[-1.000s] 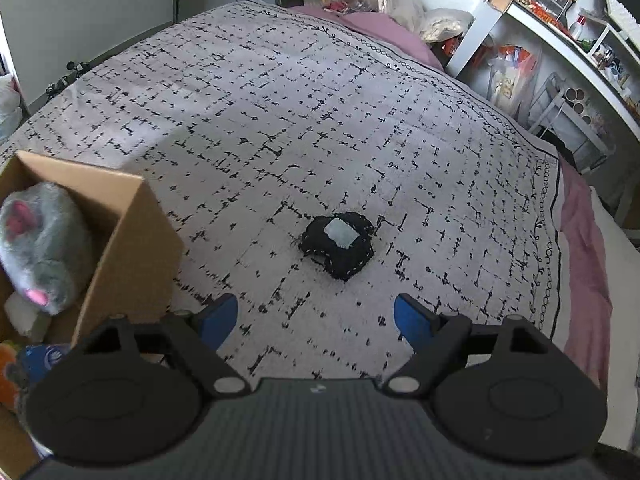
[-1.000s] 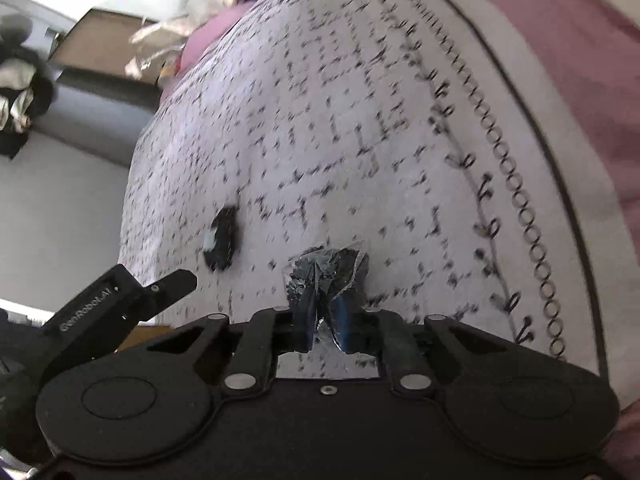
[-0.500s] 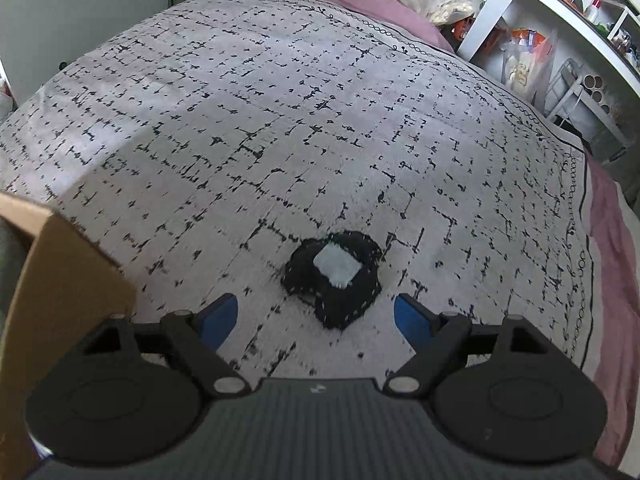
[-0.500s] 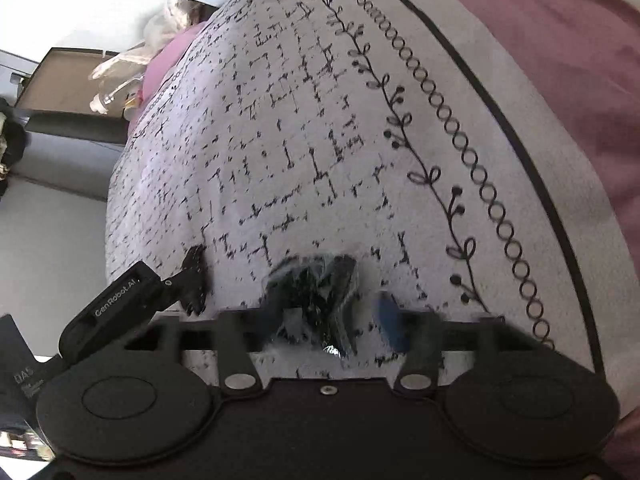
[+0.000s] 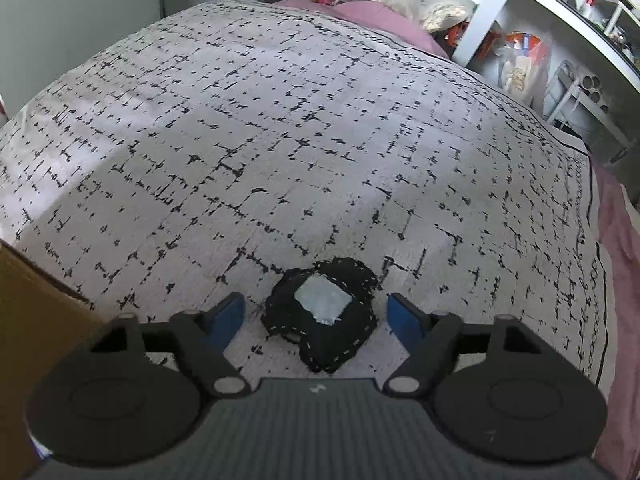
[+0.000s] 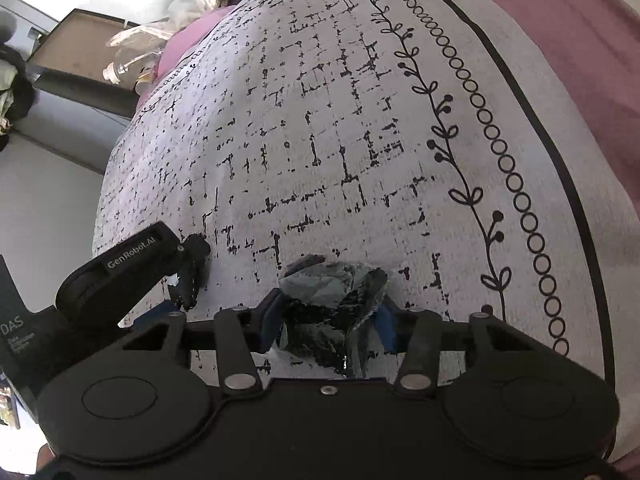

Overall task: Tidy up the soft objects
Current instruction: 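Grasp the wrapped black bag with the right gripper while the left gripper grasps the black pouch, then lift both items and carry them over the cardboard box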

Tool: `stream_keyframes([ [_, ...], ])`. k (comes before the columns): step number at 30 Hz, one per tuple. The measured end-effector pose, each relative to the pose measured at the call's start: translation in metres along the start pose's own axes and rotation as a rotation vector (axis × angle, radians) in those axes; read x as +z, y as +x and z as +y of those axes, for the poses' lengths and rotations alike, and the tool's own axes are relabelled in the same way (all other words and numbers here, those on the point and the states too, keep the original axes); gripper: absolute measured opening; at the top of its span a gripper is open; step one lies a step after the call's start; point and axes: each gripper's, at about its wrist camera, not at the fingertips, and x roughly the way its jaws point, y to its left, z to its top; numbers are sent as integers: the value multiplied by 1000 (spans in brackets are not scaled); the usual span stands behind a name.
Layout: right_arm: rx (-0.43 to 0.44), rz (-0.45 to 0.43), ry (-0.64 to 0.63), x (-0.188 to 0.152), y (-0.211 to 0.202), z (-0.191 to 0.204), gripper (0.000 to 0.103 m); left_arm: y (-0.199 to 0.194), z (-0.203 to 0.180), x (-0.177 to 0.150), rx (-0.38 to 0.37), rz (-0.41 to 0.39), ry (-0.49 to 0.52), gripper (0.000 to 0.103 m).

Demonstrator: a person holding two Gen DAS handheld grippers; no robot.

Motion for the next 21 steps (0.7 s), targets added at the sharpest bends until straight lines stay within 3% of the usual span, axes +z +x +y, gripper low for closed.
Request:
stream_keyframes([
  [1, 4, -2, -2, 1, 0, 1, 41, -1, 0, -1, 0, -3, 3, 58],
  [4, 18, -7, -13, 0, -1, 2, 37, -7, 1, -4, -22, -4, 1, 45],
  [21, 87, -68, -78, -11, -40, 13, 36, -103, 18, -14, -122, -91, -6, 43],
])
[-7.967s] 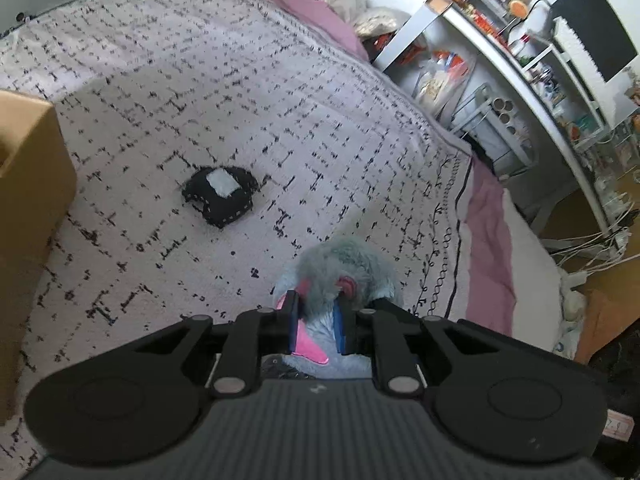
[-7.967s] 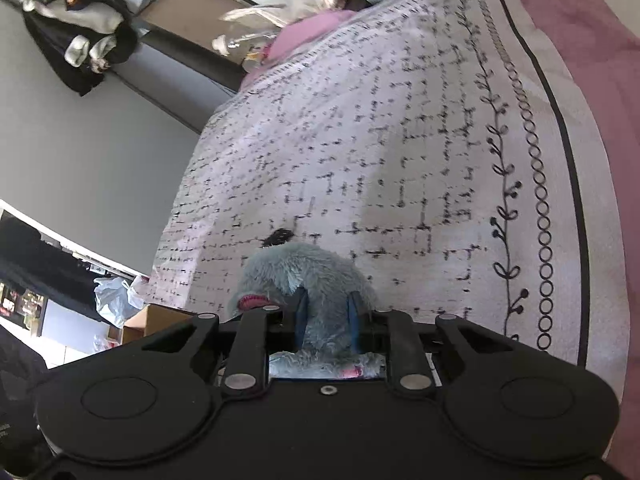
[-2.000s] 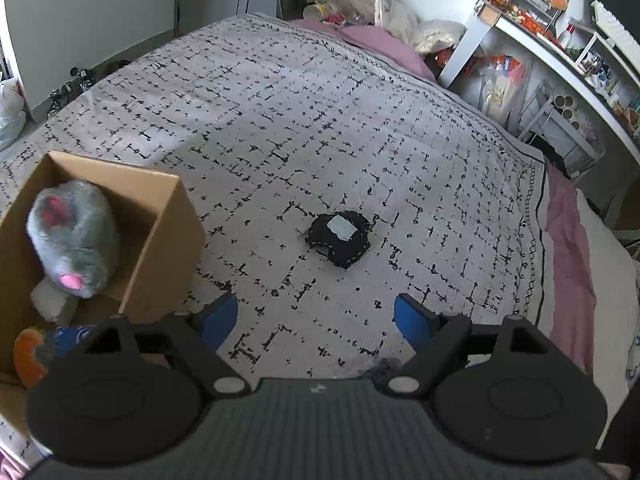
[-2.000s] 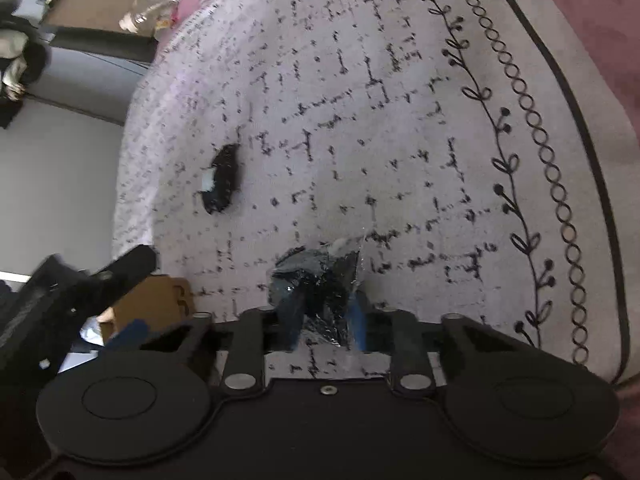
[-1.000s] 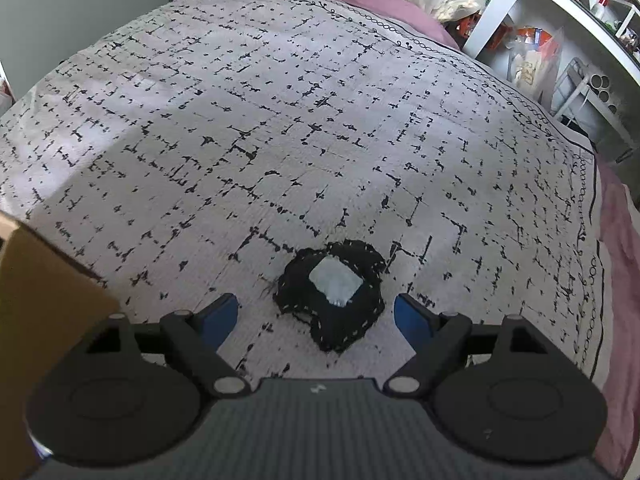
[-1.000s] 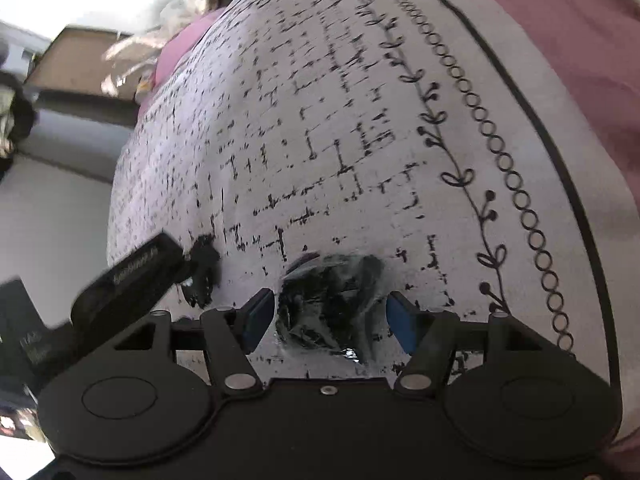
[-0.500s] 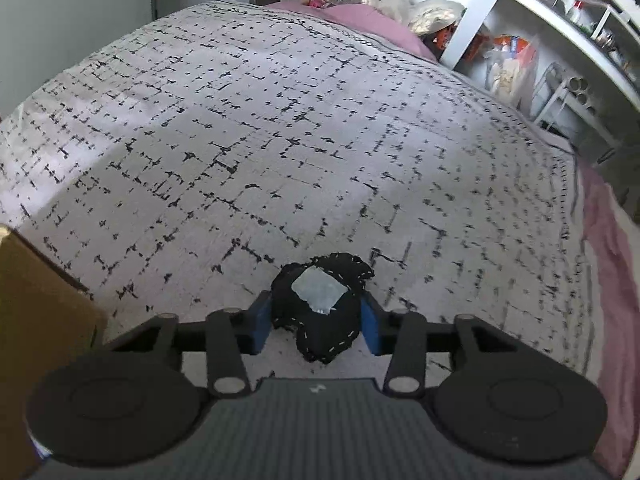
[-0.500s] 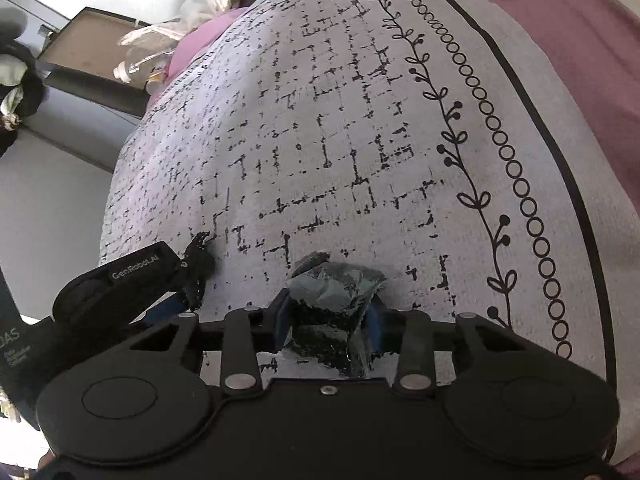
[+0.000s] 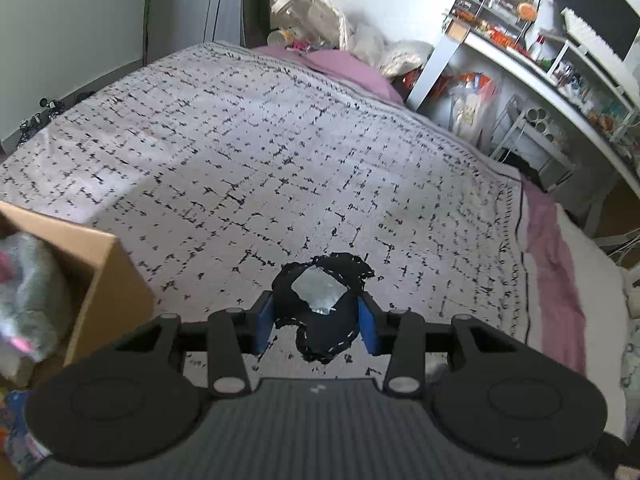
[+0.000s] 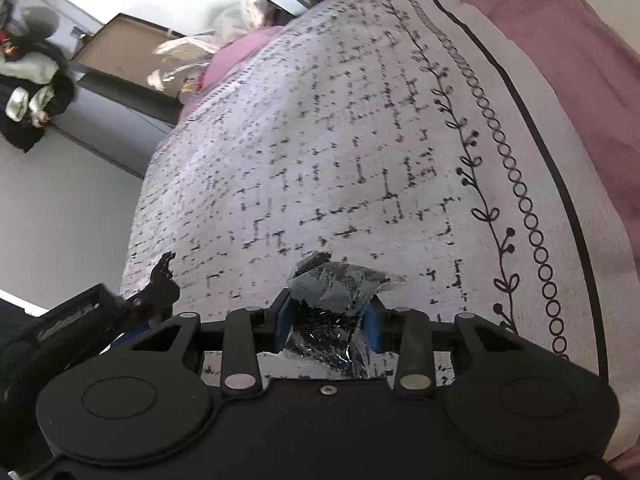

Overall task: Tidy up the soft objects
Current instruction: 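Lift both items and carry them over the cardboard box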

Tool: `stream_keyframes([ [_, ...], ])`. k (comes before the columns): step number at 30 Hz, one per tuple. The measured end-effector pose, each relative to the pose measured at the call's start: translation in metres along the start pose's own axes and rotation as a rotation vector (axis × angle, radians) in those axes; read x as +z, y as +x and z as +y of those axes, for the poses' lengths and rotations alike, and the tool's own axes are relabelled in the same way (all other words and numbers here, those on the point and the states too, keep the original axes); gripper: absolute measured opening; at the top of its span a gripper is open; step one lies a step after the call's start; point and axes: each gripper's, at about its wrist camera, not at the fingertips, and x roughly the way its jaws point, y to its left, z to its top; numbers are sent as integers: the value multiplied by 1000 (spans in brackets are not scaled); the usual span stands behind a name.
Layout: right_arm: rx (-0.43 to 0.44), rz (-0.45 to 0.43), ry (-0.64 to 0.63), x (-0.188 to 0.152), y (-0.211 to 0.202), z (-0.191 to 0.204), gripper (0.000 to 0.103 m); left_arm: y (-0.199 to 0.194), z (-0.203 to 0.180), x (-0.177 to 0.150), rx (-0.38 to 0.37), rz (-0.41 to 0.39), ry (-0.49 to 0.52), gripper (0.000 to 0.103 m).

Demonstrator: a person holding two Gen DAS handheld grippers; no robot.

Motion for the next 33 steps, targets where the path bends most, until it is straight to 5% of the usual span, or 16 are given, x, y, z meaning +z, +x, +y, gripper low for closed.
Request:
stream_keyframes([
  [18, 14, -111, -242, -24, -42, 50, 36, -90, 48, -3, -27, -69, -10, 43],
  [33, -2, -174, -331, -35, -65, 81, 36, -125, 133, -9, -2, -113, -87, 43],
])
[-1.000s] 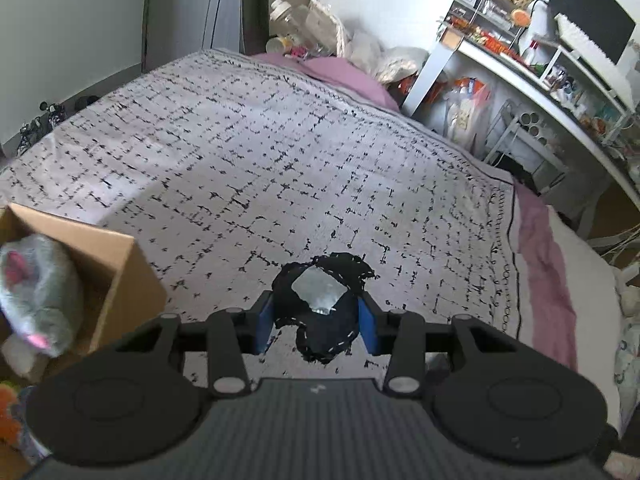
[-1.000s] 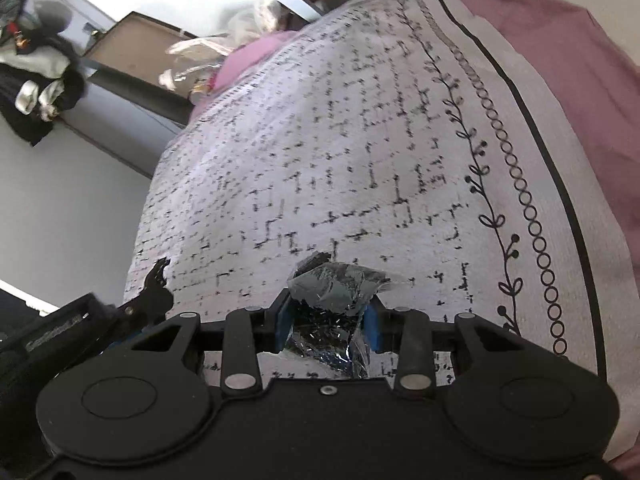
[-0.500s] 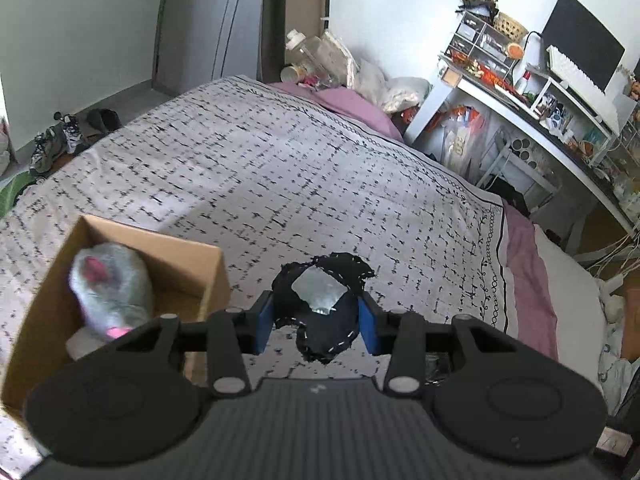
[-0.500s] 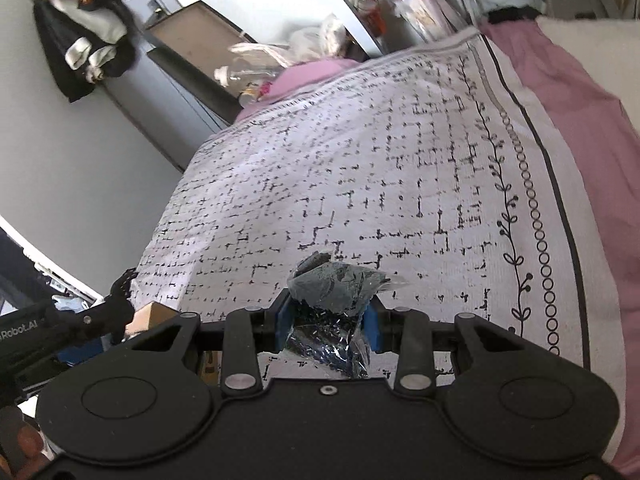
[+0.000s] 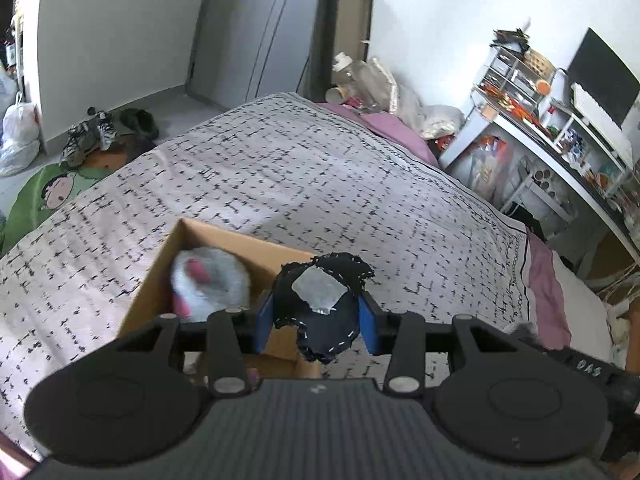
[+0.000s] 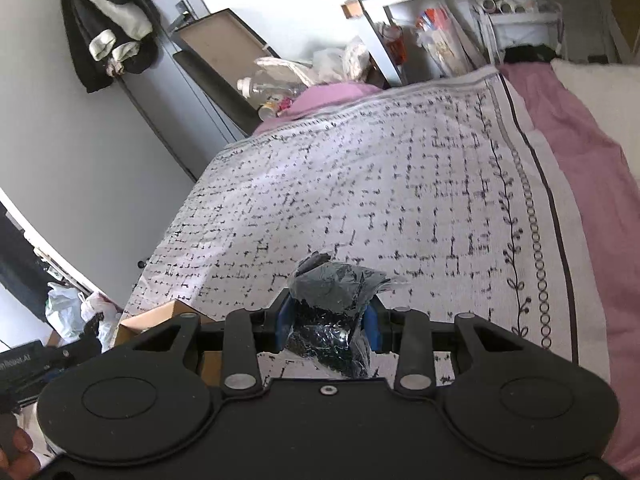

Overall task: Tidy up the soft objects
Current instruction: 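Lift both items and carry them over the cardboard box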

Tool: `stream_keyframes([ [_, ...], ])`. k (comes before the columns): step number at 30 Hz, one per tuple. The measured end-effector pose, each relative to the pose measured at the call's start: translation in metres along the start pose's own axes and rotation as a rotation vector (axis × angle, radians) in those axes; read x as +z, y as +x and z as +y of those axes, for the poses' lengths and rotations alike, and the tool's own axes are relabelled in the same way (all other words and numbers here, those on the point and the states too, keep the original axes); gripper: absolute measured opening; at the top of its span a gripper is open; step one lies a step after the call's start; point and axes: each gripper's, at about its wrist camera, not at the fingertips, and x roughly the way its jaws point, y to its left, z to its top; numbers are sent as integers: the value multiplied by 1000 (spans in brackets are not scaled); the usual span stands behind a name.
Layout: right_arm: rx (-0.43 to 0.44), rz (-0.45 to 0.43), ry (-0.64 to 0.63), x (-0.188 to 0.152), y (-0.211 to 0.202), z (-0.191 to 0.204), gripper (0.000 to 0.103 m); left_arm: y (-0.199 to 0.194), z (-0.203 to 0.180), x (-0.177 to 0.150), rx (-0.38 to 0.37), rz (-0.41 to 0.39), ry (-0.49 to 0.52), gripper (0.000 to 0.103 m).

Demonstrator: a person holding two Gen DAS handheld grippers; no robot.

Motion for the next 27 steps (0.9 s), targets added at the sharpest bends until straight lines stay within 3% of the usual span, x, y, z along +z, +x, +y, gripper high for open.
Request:
stream_keyframes([
  [13, -7, 5, -122, -1, 0, 59, 36, 8, 50, -13, -33, 21, -94, 44],
  [21, 16, 21, -182, -3, 11, 103, 36, 26, 64, -23, -70, 75, -124, 44],
  [27, 38, 41, -211, -7, 24, 134, 36, 38, 77, -25, -67, 116, -163, 53],
])
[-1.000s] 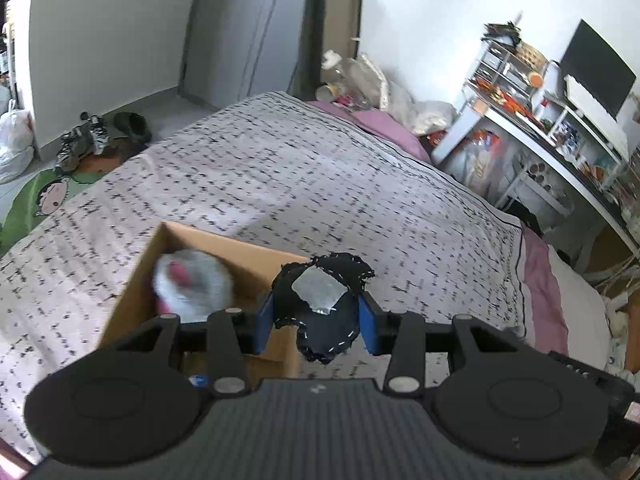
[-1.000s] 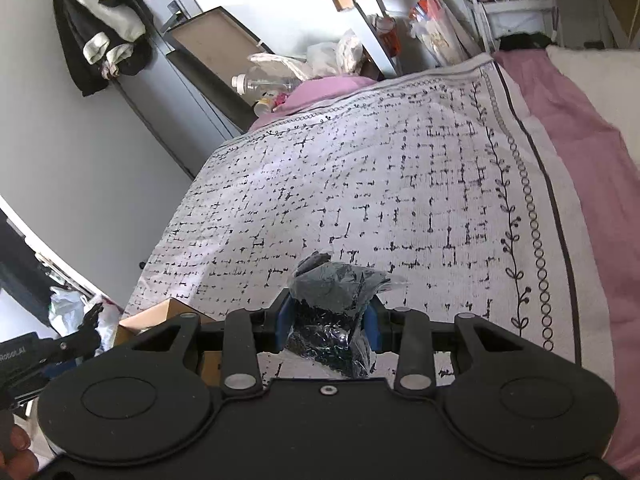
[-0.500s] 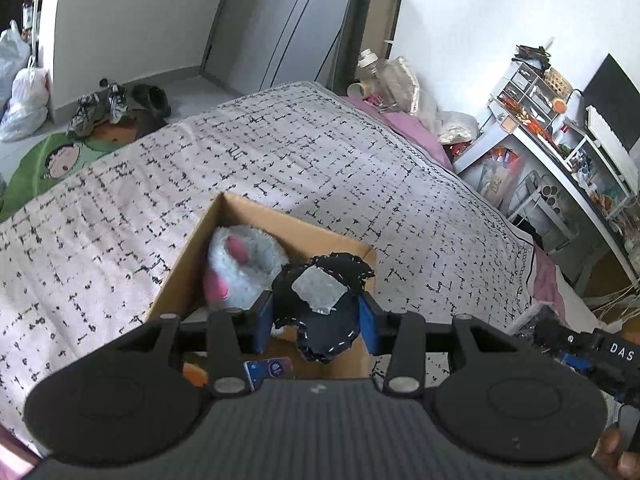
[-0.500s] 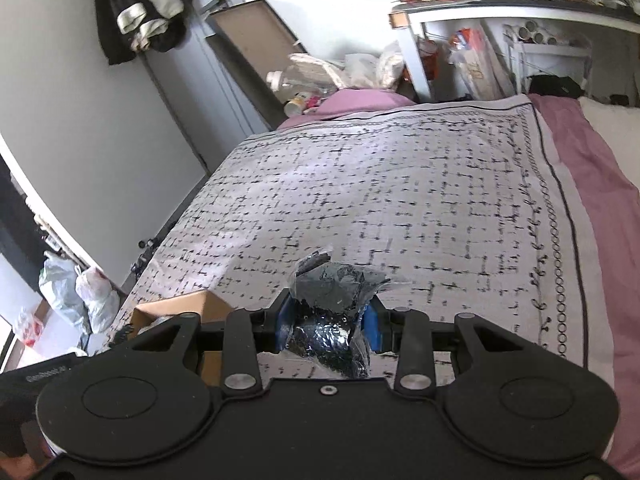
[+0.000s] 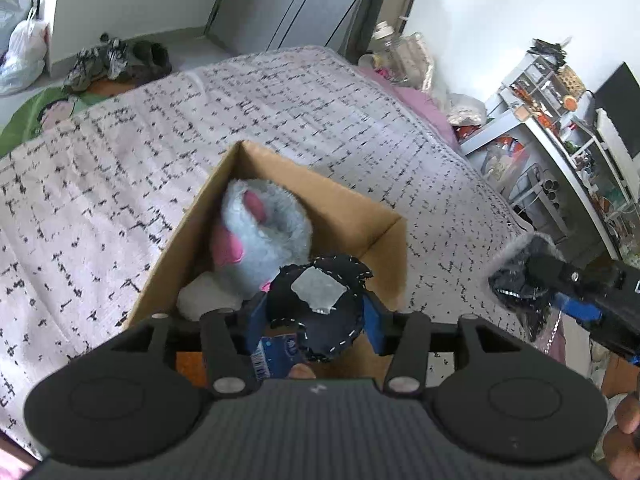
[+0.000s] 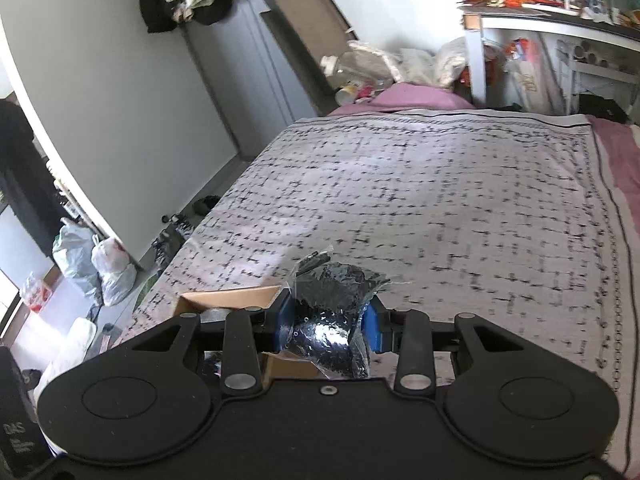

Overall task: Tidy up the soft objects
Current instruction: 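Lift both items and carry them over the cardboard box, then open both grippers to drop the bag and pouch into the box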

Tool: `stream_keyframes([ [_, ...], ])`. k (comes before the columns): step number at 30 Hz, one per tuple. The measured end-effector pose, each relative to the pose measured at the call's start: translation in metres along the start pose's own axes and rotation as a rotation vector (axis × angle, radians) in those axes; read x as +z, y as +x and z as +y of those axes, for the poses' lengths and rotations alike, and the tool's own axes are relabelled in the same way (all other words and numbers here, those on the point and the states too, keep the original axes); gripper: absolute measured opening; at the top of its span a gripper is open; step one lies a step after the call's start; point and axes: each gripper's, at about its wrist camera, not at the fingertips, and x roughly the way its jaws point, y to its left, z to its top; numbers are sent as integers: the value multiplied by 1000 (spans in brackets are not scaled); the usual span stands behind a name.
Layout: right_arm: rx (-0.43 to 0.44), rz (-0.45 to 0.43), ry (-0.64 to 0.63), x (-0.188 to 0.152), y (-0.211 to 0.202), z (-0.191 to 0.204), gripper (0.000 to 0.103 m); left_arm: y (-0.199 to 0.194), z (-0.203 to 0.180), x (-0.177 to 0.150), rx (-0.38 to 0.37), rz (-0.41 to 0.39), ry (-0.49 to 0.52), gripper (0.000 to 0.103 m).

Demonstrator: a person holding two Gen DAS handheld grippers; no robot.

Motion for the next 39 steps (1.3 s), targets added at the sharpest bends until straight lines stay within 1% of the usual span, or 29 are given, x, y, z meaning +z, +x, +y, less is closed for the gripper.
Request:
stream_keyframes([
  [2, 8, 11, -12, -1, 6, 10, 36, 4, 6, 1, 6, 25, -18, 54],
  [6, 15, 32, -35, -2, 16, 28, 36, 7, 17, 2, -13, 46, -58, 59],
  [17, 27, 70, -46, -4, 36, 53, 37, 0, 28, 7, -14, 27, -98, 59],
  [20, 29, 82, -50, -4, 42, 59, 40, -1, 30, 8, -11, 21, -105, 59],
  [22, 29, 91, -49, -4, 44, 60, 48, -3, 31, 9, -7, 16, -102, 59],
  [24, 33, 87, -48, -4, 42, 60, 51, -4, 32, 10, -3, 13, -104, 59],
  [30, 35, 76, -31, -2, 28, 51, 51, -6, 33, 10, 6, 6, -105, 59],
  [36, 30, 73, 19, -4, 7, 31, 51, -13, 27, 11, 26, 12, -90, 59],
  [38, 26, 71, 32, -4, -1, 24, 55, -17, 23, 13, 37, 15, -83, 60],
  [39, 22, 66, 35, -5, -6, 20, 59, -19, 20, 13, 39, 16, -78, 60],
])
